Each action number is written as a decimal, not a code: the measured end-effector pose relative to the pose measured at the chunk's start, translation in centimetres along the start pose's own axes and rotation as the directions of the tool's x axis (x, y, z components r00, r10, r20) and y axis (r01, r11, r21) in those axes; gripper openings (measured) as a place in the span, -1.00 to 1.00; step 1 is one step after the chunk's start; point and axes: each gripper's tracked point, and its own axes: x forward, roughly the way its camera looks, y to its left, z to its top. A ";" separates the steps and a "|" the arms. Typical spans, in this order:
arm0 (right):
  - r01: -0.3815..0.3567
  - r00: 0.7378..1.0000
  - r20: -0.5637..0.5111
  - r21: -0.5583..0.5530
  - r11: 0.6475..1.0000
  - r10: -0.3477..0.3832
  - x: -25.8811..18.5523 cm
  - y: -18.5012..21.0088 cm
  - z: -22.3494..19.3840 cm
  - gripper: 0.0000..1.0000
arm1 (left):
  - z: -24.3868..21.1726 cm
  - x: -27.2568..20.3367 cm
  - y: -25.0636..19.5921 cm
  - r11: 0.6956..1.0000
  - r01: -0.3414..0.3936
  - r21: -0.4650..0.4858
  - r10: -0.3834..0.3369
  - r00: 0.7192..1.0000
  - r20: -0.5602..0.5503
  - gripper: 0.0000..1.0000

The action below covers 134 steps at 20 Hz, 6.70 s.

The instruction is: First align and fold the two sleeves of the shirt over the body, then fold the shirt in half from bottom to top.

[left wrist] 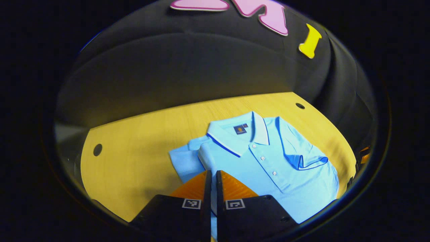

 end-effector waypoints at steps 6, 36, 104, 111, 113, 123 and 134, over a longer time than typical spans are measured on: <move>-0.026 1.000 0.008 0.007 1.000 0.026 -1.1 0.1 -0.6 0.96 | -2.0 0.8 -4.8 0.994 0.083 -0.065 -0.089 0.992 -0.094 0.02; -0.304 0.846 -0.377 0.237 0.923 0.376 1.7 8.8 -14.3 0.95 | -29.2 -23.7 -9.6 0.872 -0.024 -0.489 -0.155 0.934 -0.323 0.91; -0.311 0.950 0.053 0.195 0.930 0.307 33.2 15.0 19.6 -0.26 | 6.7 4.3 7.5 0.920 -0.328 -0.213 0.352 0.932 0.087 -0.33; -0.300 0.942 0.135 -0.076 0.951 0.308 25.9 15.8 21.5 0.95 | 10.4 -3.7 5.6 0.890 -0.370 -0.266 0.424 0.885 0.190 0.96; -0.287 0.930 0.193 -0.148 0.947 0.312 22.1 16.5 22.9 0.96 | 12.1 -7.4 4.1 0.900 -0.358 -0.250 0.418 0.871 0.256 0.96; -0.187 0.837 0.439 -0.334 0.924 0.328 -0.7 21.8 22.6 0.94 | 14.5 -30.0 -5.0 0.945 -0.256 -0.202 0.326 0.734 0.596 0.96; -0.046 0.717 0.609 -0.444 0.895 0.339 -20.9 28.4 12.2 0.95 | 1.7 -52.4 -13.3 0.940 -0.268 -0.211 0.333 0.586 0.738 0.90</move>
